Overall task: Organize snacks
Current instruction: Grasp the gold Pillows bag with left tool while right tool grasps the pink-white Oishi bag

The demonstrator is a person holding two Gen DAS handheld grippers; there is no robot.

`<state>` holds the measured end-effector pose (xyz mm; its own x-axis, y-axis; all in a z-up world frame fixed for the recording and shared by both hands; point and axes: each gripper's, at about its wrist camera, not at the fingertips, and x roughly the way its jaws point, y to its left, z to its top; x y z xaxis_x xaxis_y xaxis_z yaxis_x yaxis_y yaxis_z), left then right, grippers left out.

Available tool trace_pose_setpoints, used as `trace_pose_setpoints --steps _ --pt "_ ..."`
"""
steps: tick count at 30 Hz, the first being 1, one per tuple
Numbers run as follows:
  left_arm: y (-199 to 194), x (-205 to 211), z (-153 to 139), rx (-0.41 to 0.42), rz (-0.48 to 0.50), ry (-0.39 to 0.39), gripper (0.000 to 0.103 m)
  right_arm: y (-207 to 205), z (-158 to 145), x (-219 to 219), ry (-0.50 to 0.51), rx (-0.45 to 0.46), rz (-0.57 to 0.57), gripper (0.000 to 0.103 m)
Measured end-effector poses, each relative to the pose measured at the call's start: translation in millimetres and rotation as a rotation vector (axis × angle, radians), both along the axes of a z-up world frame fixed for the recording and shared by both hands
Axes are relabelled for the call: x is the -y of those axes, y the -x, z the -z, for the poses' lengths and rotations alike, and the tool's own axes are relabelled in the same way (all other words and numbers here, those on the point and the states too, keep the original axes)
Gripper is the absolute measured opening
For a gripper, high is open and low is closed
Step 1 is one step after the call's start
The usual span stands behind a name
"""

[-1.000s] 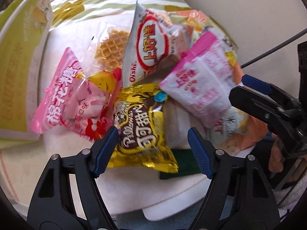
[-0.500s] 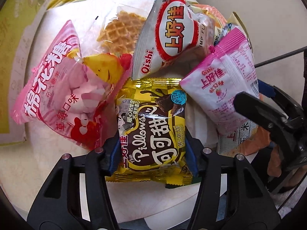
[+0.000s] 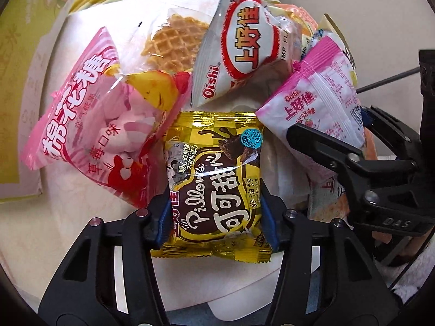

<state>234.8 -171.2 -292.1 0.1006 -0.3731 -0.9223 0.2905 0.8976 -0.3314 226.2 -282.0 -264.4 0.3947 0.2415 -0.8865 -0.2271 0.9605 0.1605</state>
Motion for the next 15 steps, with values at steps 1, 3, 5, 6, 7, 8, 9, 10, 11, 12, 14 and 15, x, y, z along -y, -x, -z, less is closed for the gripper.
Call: trace_pose_setpoints --steps 1,3,5,6,7,8,9,10,11,12,14,15 --pt "1.3 0.8 -0.2 0.003 0.005 -0.006 0.049 0.4 1.2 -1.0 0.012 0.001 -0.005 0.075" --pt "4.5 1.8 -0.2 0.003 0.008 -0.008 0.049 1.7 3.7 -3.3 0.034 0.003 -0.015 0.071" --pt "7.2 2.0 0.1 0.002 0.008 -0.009 0.049 4.8 4.8 -6.8 0.063 0.015 -0.031 0.065" --pt "8.5 2.1 0.1 0.003 0.007 -0.011 0.049 6.3 4.9 -7.7 0.076 0.021 -0.037 0.060" --pt "9.9 1.5 -0.2 0.003 0.007 -0.011 0.049 7.4 4.4 -8.3 0.088 0.028 -0.042 0.057" --pt "11.9 0.6 -1.1 0.004 0.006 -0.008 0.049 9.1 4.6 -6.6 0.085 0.026 -0.041 0.052" --pt "14.0 -0.3 -1.8 0.007 0.006 -0.009 0.049 9.5 4.2 -5.2 0.080 0.026 -0.033 0.049" --pt "16.6 -1.0 -4.2 0.013 0.007 -0.011 0.049 9.7 3.3 -2.3 0.069 0.027 -0.022 0.048" --pt "17.6 0.2 -5.5 0.018 0.006 -0.010 0.049 10.6 1.6 -0.6 0.061 0.031 -0.017 0.043" --pt "19.9 2.2 -7.4 0.024 0.004 -0.008 0.049 11.7 -0.7 0.3 0.057 0.039 -0.012 0.041" --pt "24.8 0.7 -13.3 0.037 -0.001 -0.003 0.048 16.4 -7.9 2.0 0.051 0.058 -0.005 0.040" --pt "25.6 1.0 -15.0 0.040 -0.002 -0.003 0.048 18.2 -11.0 2.2 0.049 0.067 -0.003 0.040"
